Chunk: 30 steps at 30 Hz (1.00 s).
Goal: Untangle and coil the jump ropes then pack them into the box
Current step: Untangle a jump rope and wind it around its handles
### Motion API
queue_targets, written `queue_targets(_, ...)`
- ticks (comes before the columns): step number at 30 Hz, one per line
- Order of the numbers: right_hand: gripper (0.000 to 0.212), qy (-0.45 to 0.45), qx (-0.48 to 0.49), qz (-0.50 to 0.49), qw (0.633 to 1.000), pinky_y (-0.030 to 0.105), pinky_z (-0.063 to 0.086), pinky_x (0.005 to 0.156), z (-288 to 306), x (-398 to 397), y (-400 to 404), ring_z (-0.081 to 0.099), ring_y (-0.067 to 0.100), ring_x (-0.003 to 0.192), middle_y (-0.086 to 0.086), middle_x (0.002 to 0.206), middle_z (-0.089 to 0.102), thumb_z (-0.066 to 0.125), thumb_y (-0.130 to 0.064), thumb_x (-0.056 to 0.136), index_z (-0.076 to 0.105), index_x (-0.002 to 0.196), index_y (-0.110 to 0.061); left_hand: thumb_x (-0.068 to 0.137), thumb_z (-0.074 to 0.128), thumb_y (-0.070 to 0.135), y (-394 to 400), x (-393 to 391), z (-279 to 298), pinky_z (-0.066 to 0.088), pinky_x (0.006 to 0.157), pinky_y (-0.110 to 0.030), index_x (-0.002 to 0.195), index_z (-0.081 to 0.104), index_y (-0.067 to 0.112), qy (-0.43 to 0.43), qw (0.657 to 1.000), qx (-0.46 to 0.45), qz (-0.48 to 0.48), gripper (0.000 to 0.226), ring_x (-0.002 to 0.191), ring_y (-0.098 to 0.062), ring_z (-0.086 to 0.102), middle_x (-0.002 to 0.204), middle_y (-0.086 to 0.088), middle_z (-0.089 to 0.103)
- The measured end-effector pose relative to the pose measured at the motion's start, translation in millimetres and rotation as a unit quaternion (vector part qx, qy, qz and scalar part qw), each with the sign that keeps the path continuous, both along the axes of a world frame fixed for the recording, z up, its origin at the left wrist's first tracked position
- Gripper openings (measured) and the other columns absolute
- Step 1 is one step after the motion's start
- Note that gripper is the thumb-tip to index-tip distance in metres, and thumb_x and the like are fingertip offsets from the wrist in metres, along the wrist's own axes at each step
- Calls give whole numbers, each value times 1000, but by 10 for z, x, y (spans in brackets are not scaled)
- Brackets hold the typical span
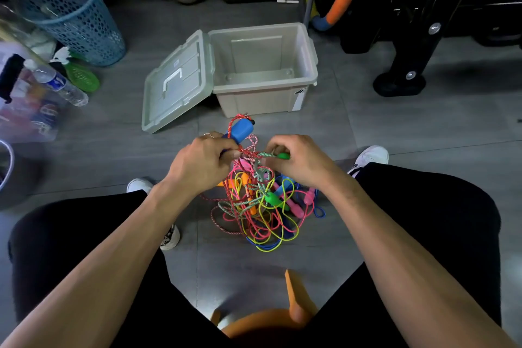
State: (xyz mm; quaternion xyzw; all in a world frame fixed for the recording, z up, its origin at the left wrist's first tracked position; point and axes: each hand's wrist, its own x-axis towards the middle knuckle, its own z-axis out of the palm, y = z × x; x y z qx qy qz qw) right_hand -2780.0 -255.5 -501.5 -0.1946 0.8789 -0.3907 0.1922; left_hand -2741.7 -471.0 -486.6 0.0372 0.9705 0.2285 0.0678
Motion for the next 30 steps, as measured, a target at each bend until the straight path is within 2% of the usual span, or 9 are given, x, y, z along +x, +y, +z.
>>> queue_targets(7,26,142,77,34,986,42,44,92,-147,-25,60,52,26,107,4,108,58,64,-6,87,75,106,-20,95,54,28,58,-12,41,48,78,-36,96,66,27,-67,995,-4,-67,12,88,-21,57,100,6,60)
queue_targets(11,25,239,77,-26,968,34,41,79,-155,23,-12,48,23,97,5,101,51,71,-11,82,73,106,-18,95,54,28,72,9,72,47,78,-33,80,60,37,-134,988,43,-62,18,81,-14,57,90,6,61)
queue_targets(13,22,207,62,-71,974,28,39,67,-150,73,-72,50,16,84,1,94,50,71,-16,83,65,104,-14,95,54,25,112,17,115,43,68,-26,75,58,38,-154,983,96,-23,25,71,-7,55,80,10,59)
queue_targets(16,17,42,2,-138,990,29,42,55,-185,122,-151,52,13,60,-1,69,57,66,-22,89,56,79,-13,95,51,19,142,4,155,46,49,-21,79,65,29,-186,967,166,49,24,64,-12,55,72,1,57)
queue_targets(18,16,-86,-69,-145,983,36,54,70,-251,142,-192,64,17,69,6,75,68,60,-20,94,63,80,-13,96,50,18,129,-4,179,45,42,-21,78,65,27,-204,956,195,87,26,67,-18,55,70,-7,52)
queue_targets(21,21,-229,-159,-149,949,40,54,93,-289,167,-248,69,16,96,3,98,74,60,-13,93,64,113,-18,96,52,19,116,-4,197,46,42,-23,76,66,28,-232,942,213,113,26,67,-18,55,74,-8,53)
queue_targets(25,45,-243,-230,-158,929,28,53,88,-291,234,-314,68,11,96,1,99,75,74,-12,85,58,127,-12,95,54,18,91,-4,218,45,45,-24,75,66,25,-233,937,228,122,25,63,-15,53,72,-7,53)
queue_targets(28,33,-182,-267,-182,929,15,51,72,-247,269,-368,68,4,82,1,92,74,75,-6,82,62,113,-8,95,54,19,43,3,226,46,48,-26,75,67,25,-240,941,213,110,25,61,-15,53,69,-9,53)
queue_targets(30,24,-115,-240,-156,951,17,53,72,-230,273,-384,70,7,82,0,89,74,75,-10,84,67,106,-11,96,55,22,22,16,223,47,47,-25,78,68,26,-243,946,193,90,23,58,-13,52,66,-9,54)
